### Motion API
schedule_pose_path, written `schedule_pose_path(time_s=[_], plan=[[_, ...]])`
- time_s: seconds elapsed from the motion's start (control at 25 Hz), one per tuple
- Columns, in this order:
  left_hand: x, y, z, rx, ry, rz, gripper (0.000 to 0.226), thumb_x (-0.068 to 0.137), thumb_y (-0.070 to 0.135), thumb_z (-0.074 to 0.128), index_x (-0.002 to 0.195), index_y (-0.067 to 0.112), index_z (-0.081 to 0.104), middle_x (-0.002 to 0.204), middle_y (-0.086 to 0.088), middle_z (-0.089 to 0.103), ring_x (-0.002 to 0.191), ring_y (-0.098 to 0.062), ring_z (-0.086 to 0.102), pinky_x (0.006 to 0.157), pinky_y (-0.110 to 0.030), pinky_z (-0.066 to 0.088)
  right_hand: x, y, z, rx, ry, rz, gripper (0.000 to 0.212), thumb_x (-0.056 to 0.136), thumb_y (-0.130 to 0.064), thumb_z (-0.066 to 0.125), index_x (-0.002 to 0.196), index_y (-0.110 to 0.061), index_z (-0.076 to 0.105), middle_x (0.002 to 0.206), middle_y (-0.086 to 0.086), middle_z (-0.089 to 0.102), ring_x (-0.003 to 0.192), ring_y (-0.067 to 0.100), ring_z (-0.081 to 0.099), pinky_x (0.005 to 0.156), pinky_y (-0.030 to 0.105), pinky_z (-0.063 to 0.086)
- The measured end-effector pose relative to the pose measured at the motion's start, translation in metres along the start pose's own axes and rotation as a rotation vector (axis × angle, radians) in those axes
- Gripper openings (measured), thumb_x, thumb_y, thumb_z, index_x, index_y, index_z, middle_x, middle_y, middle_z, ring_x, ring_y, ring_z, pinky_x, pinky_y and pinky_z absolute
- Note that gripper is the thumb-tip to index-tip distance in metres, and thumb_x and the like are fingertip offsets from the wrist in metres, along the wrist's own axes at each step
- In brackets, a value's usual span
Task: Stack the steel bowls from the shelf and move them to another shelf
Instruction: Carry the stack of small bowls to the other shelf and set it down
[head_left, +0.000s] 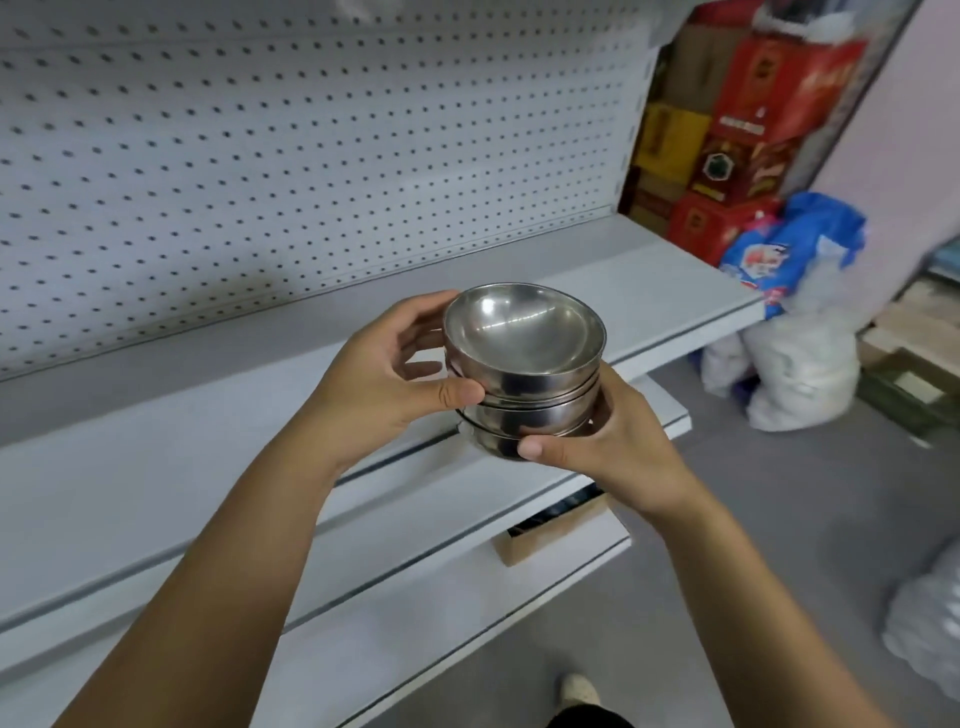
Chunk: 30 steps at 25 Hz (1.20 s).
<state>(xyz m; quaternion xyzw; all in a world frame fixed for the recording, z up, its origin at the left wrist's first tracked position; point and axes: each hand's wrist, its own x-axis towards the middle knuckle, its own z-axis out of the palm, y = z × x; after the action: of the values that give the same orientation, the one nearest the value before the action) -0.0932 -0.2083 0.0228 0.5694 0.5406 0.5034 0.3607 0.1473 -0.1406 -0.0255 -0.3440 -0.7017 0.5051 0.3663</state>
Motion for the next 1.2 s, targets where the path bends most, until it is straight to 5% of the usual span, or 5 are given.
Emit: schedule_pose_path(time_s=[0.4,0.64,0.76,1.0,1.2], plan=[[0.111,0.032,0.173,-0.044,-0.187,0.118,0.076,0.064,0.032,0.088,0.135,0.031,0.060,0.125,0.014,0.070,0.117,-0.008,0.066,0.097,-0.031,0.057,-0.023,0.032,-0.170,0.033,0.277,-0.009,0.090,0.062,-0.028,0.098,0.140,-0.014,0.057,0.131,0.007,0.072,0.125,0.026,0.068,0.108,0.053,0.052],[0.196,0.053,0.343,-0.186,-0.325,0.172,0.081,0.066,0.027,0.086,0.141,0.025,0.057,0.129,0.012,0.070,0.122,-0.009,0.064,0.096,-0.030,0.056,-0.041,0.058,-0.327,0.050,0.468,-0.039,0.096,0.059,-0.012,0.097,0.142,-0.023,0.050,0.136,-0.001,0.069,0.128,0.017,0.066,0.097,0.026,0.055],[0.237,0.066,0.423,-0.248,-0.380,0.212,0.082,0.066,0.021,0.085,0.142,0.019,0.056,0.126,0.012,0.071,0.119,-0.003,0.065,0.092,-0.020,0.055,-0.051,0.074,-0.406,0.021,0.584,-0.006,0.105,0.055,-0.012,0.099,0.143,-0.021,0.043,0.136,-0.004,0.065,0.127,0.012,0.065,0.097,0.028,0.055],[0.300,0.086,0.554,-0.338,-0.496,0.248,0.073,0.069,0.017,0.079,0.138,0.011,0.056,0.127,0.002,0.070,0.115,-0.005,0.067,0.088,-0.017,0.053,-0.067,0.097,-0.532,-0.055,0.745,0.085,0.110,0.037,-0.047,0.105,0.129,-0.026,0.050,0.127,-0.005,0.071,0.120,0.012,0.070,0.102,0.041,0.056],[0.364,0.088,0.639,-0.385,-0.579,0.295,0.078,0.062,0.045,0.088,0.133,0.027,0.060,0.128,0.008,0.070,0.120,-0.011,0.066,0.089,-0.020,0.055,-0.058,0.125,-0.615,-0.082,0.822,0.096,0.112,0.041,-0.036,0.104,0.136,-0.020,0.048,0.130,0.000,0.070,0.122,0.014,0.069,0.107,0.046,0.055]])
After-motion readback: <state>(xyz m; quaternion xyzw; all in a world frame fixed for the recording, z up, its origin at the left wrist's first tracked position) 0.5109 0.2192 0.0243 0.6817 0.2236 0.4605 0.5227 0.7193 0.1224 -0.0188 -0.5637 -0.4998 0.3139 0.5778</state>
